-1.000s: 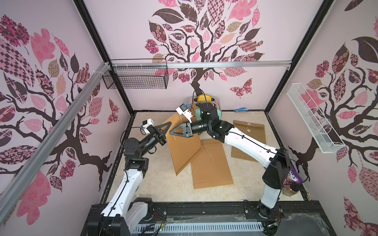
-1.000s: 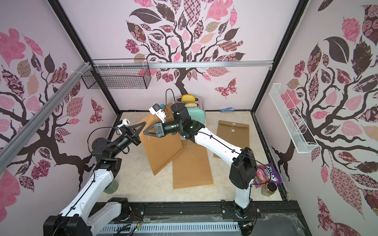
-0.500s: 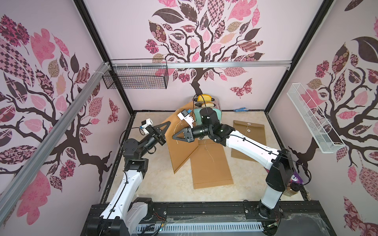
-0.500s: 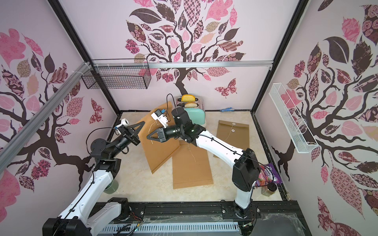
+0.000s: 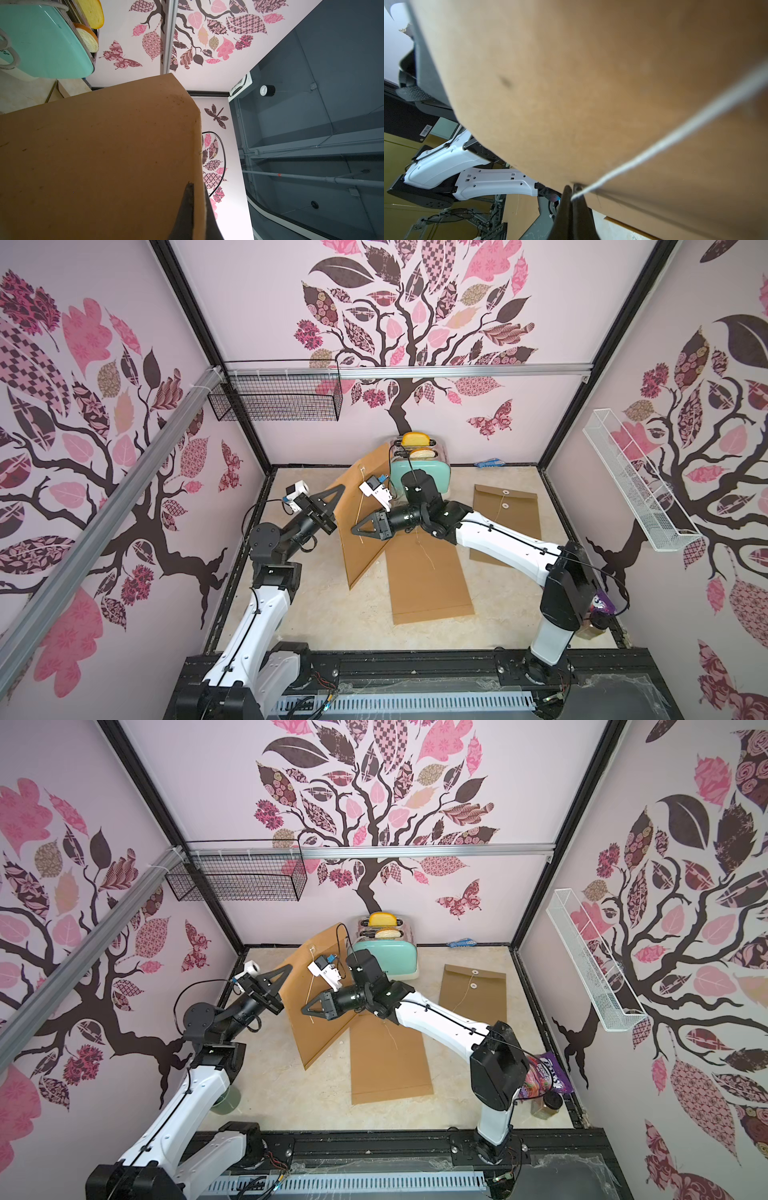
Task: Close the mouth of the file bag
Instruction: Close the file bag.
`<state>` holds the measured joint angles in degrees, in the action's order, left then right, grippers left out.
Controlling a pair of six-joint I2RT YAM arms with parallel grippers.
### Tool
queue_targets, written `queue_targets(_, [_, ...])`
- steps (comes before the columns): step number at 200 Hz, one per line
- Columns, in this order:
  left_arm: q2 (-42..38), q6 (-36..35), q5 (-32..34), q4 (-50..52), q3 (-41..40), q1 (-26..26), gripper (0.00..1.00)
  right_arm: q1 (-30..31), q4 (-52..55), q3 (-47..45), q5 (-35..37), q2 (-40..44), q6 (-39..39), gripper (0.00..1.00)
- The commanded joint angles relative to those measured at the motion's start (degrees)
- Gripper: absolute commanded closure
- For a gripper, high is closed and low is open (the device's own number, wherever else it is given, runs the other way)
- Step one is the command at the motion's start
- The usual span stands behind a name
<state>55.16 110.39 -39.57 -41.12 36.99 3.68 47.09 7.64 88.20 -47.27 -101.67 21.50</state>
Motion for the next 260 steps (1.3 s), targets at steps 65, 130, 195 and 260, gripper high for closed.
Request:
queue_targets(65, [-1.3,-0.7,0.1,-2.2,1.1,0.5,1.00,0.4,-7.3,-1.6,2.5,5.2,6.2,1.00])
queue_targets(130, [-0.8,-3.2,0.5,0.3,0.8,2.5,1.00,1.2,2.0,5.2,5.6,3.6,4.3,1.00])
queue_targets(195, [2.6,-2.0,0.8,-3.3,0.1,2.6,1.00,4.8,10.6,8.6,9.9,2.7,-1.5,1.00])
queue_targets(260, [2.1,1.4,1.2,-6.4,-0.2,2.6,1.00,6.0,9.4,7.0,8.9,1.1,-2.0,1.00])
